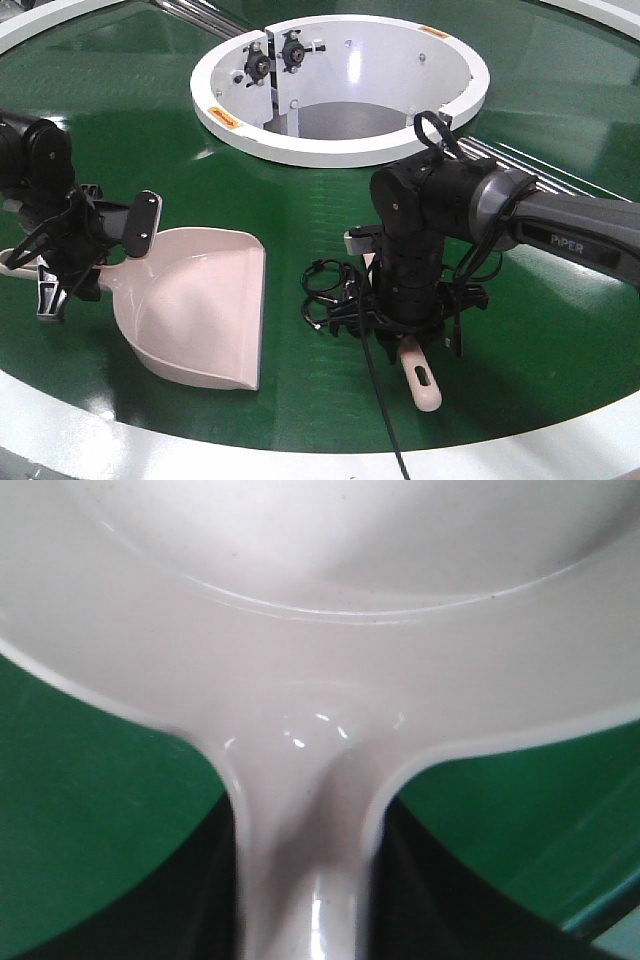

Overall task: Clean and inspect green conveyor with broom and dustpan
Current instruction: 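Move the brush with the right gripper toward the black cable, then sweep the black cable with the brush into the held dustpan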

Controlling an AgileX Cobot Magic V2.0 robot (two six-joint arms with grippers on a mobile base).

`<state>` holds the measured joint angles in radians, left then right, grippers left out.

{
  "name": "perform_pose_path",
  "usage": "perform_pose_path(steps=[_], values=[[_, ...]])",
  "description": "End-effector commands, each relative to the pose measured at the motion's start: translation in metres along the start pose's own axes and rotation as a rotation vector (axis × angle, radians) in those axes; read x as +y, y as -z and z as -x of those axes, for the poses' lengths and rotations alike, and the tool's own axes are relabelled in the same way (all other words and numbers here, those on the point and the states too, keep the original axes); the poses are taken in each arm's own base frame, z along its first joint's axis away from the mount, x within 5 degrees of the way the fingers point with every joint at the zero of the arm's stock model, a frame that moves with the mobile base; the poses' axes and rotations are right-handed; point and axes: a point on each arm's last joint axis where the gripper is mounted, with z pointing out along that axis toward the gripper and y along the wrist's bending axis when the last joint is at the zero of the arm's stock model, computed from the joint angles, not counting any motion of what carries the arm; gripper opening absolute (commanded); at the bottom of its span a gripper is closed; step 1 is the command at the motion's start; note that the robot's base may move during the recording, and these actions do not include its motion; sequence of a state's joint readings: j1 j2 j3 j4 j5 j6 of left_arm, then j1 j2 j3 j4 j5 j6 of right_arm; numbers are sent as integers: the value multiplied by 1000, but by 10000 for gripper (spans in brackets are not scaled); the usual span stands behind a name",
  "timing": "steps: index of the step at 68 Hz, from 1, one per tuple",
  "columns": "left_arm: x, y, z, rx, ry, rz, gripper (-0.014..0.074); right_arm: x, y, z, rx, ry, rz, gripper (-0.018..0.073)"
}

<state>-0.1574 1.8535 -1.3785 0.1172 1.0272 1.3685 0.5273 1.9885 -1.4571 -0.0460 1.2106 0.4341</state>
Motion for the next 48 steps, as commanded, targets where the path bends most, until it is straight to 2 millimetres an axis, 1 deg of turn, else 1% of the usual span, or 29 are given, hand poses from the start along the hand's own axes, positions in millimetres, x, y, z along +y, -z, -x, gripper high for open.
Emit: perform_pose_path(steps=[1, 22, 35, 48], values=[[5, 24, 2, -25, 19, 90, 76, -1, 23, -8, 13, 0, 8, -3], [5, 24, 2, -25, 19, 90, 76, 4, 24, -7, 27, -9, 50, -3], [5, 24, 2, -25, 19, 90, 76, 22, 29, 2, 12, 10, 110, -3], [5, 24, 2, -25, 19, 90, 76, 48, 18, 7, 46, 47, 160, -3]])
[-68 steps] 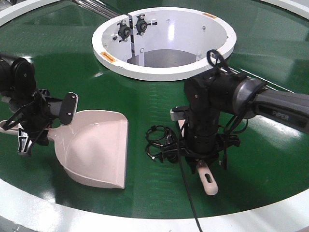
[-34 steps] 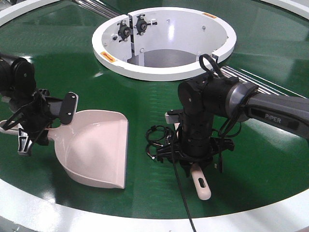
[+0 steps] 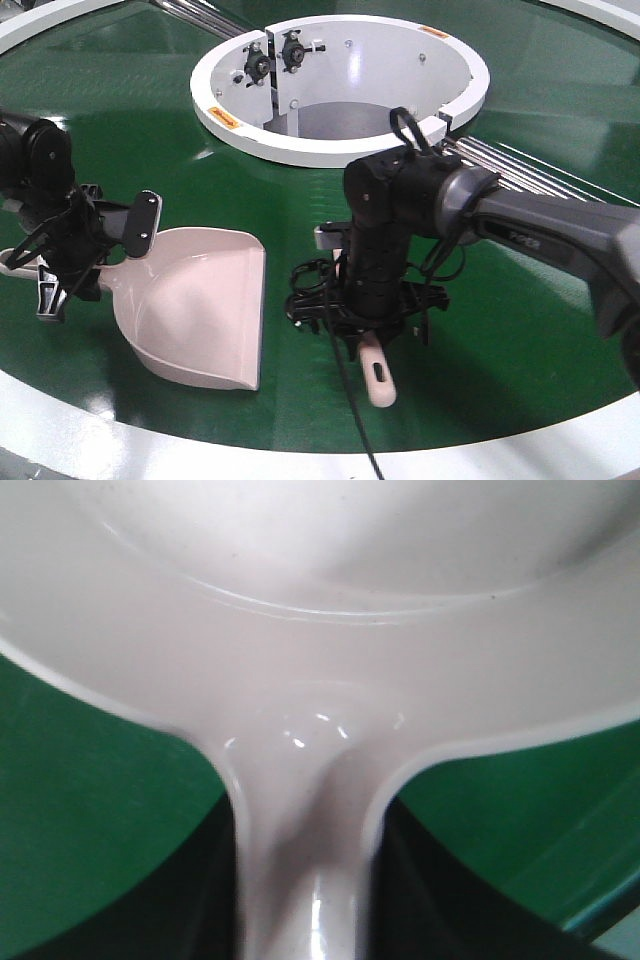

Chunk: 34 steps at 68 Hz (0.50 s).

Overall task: Clean and inspect green conveyor with broom and dustpan
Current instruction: 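Sweep the black cable with the brush into the held dustpan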

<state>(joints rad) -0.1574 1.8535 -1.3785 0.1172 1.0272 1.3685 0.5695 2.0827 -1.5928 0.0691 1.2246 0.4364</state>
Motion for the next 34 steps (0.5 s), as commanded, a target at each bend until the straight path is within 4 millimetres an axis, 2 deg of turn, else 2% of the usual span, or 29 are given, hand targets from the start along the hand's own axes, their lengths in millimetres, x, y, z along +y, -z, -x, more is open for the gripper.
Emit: perform_pose_path(steps=[1, 17, 27, 34], values=[[5, 24, 2, -25, 19, 90, 76, 17, 17, -7, 30, 53, 54, -3], [5, 24, 2, -25, 19, 90, 76, 64, 14, -3, 1, 152, 105, -2], [5, 24, 2, -25, 19, 90, 76, 95, 21, -4, -13, 219, 213, -2], [5, 24, 2, -25, 19, 90, 76, 109, 30, -5, -36, 257, 261, -2]])
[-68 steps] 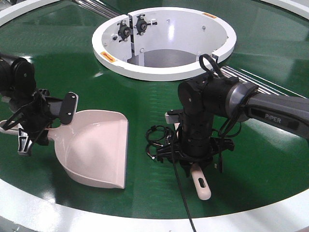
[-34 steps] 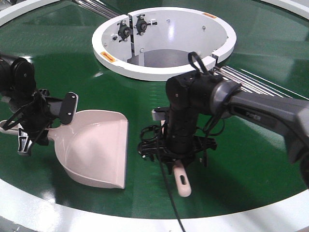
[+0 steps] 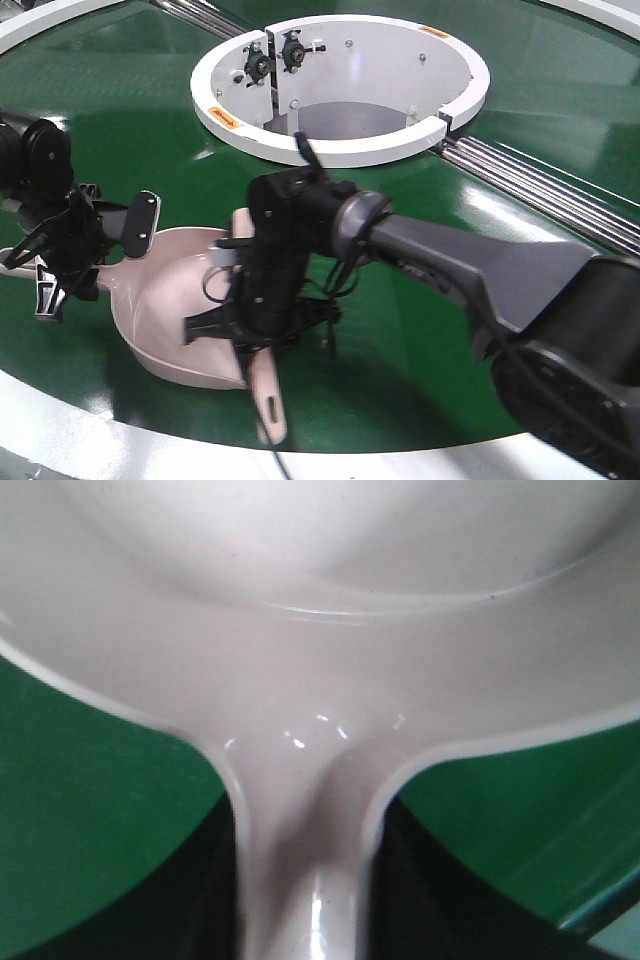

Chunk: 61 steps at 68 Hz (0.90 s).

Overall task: Clean and inspect green conveyor with broom and dustpan
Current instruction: 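Sweep the black cable with the brush into the held dustpan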

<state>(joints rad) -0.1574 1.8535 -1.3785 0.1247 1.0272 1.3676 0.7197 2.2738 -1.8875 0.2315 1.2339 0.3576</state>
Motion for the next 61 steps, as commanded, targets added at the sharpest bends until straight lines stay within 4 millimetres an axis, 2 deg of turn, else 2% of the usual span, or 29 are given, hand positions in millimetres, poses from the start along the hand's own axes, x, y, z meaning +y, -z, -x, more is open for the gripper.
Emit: perform_pose_path(steps=[1, 10, 21, 26, 40, 47, 56, 61], values=[[5, 24, 2, -31, 22, 89, 76, 23, 40, -8, -35, 74, 87, -2], [5, 24, 2, -31, 22, 89, 76, 32, 56, -8, -83, 105, 110, -2], [5, 24, 2, -31, 22, 89, 76, 36, 88, -14, -157, 151, 131, -2], [5, 24, 2, -31, 22, 89, 76, 32, 104, -17, -200, 157, 116, -2], [5, 24, 2, -31, 22, 89, 76, 13, 149, -24, -321, 144, 77, -1], [5, 24, 2, -31, 22, 89, 76, 0, 164, -25, -360, 127, 52, -1], [5, 24, 2, -31, 22, 89, 76, -22, 170, -28, -364, 84, 17, -1], [5, 24, 2, -31, 22, 89, 76, -42, 166, -31, -337, 48, -25, -1]])
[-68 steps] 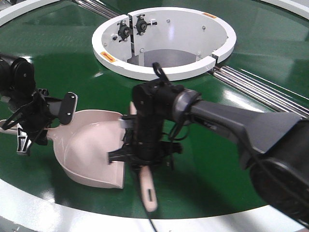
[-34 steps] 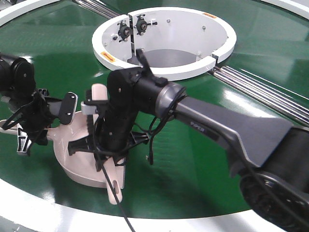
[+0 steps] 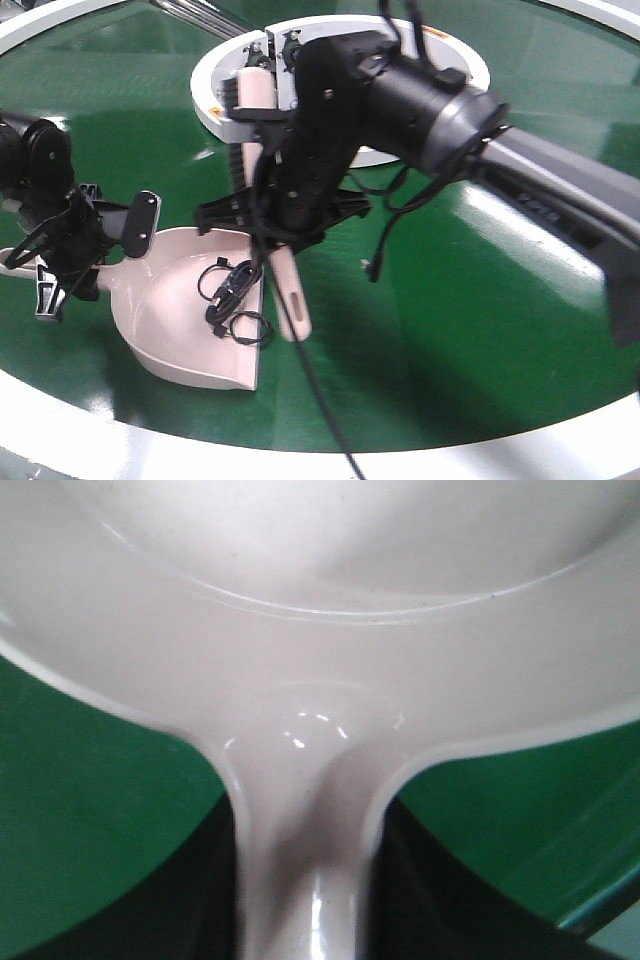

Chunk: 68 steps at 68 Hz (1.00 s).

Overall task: Clean and inspect green conveyor with broom and dustpan
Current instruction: 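Sweep the black cable with the brush into the held dustpan, then sweep the brush again across the dustpan edge toward the cable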

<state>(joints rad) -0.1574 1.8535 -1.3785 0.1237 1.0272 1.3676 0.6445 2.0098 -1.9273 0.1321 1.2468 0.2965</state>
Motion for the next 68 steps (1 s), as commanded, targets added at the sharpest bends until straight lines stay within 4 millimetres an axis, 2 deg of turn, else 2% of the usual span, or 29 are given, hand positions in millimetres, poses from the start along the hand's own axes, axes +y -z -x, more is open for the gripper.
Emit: perform_pose_path(steps=[1, 17, 27, 42, 52, 68], values=[[5, 24, 2, -30, 22, 89, 76, -25, 36, -8, -25, -24, -45, -1], [5, 24, 2, -30, 22, 89, 76, -99, 27, -38, 100, -133, -153, -1], [5, 24, 2, -30, 22, 89, 76, -125, 19, -55, 171, -168, -155, -1], [5, 24, 2, -30, 22, 89, 76, -130, 2, -68, 254, -137, -146, -1], [5, 24, 2, -30, 22, 89, 76, -131, -3, -71, 273, -140, -146, -1], [5, 24, 2, -30, 22, 89, 76, -113, -10, -73, 293, -98, -135, 4]])
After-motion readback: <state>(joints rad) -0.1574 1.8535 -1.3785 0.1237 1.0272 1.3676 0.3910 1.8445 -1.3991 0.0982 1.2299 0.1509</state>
